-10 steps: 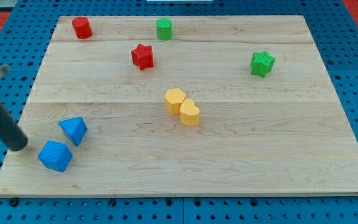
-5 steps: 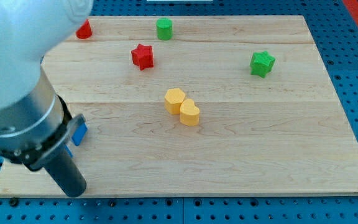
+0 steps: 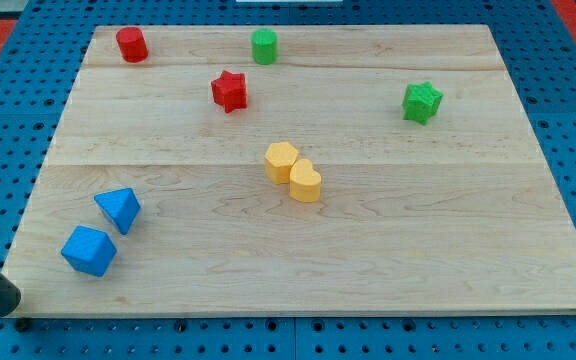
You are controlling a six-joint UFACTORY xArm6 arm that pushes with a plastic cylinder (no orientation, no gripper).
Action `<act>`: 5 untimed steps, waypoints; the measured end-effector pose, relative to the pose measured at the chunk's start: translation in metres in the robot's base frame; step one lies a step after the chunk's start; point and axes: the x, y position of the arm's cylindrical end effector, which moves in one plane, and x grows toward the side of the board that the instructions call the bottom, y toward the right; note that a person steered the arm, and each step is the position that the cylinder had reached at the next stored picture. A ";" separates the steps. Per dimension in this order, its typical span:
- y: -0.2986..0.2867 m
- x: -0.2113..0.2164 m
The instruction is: Push the blue cube up and right a bit
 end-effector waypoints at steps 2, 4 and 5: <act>0.032 -0.017; 0.080 -0.040; 0.115 -0.052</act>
